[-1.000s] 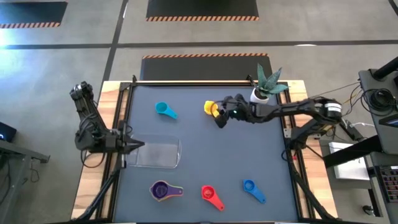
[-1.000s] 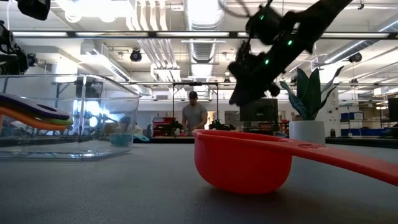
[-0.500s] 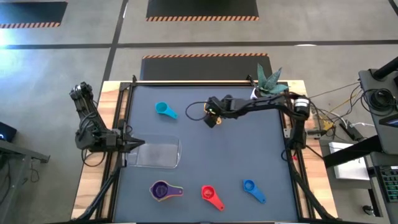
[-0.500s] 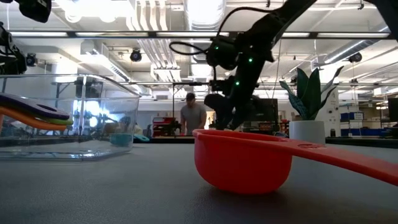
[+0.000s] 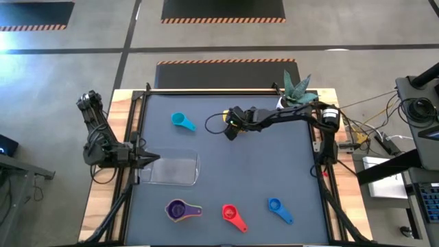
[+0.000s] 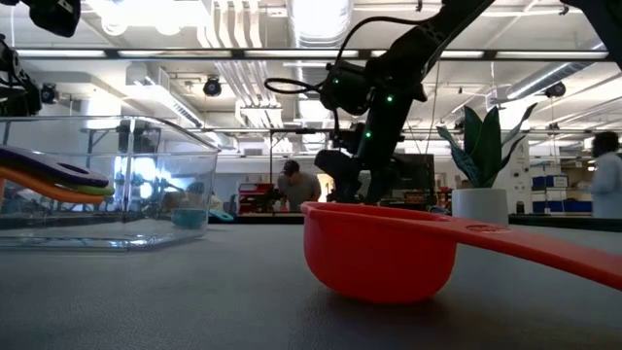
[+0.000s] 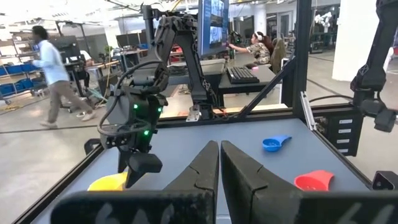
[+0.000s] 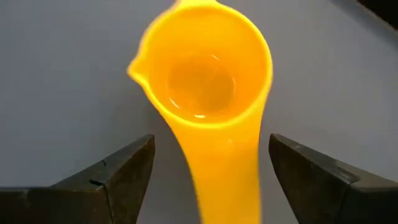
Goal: Nest measuring cups in basket
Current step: Stack the yellow measuring cup on top of the purple measuring cup, then stack the light blue measuring cup on top of the yellow measuring cup
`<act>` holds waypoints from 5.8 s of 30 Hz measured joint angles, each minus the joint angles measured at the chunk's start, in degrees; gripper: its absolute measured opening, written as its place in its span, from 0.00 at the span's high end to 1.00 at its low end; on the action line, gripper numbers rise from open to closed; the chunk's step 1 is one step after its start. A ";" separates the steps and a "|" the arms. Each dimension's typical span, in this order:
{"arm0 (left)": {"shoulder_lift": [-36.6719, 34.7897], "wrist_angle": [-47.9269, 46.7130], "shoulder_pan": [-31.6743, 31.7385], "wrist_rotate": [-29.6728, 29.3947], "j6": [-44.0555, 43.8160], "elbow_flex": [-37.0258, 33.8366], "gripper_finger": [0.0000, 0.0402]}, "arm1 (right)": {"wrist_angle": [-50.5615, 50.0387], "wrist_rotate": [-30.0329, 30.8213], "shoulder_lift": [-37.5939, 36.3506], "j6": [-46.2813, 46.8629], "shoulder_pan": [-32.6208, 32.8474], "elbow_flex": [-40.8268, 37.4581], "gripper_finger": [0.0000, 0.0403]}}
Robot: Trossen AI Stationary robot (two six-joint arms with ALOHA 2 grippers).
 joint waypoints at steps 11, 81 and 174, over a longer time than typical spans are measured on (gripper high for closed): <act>0.63 0.04 0.00 0.07 -1.75 0.00 1.00 | 0.44 -0.03 1.75 -2.45 0.74 -0.25 0.44; 0.48 -2.48 -0.02 -3.93 -10.54 1.29 1.00 | -1.29 -16.51 27.57 -11.81 36.35 48.55 0.66; -0.79 -3.89 -0.02 -3.87 -2.49 4.13 1.00 | 7.85 -22.04 31.96 -21.11 -1.51 49.12 0.18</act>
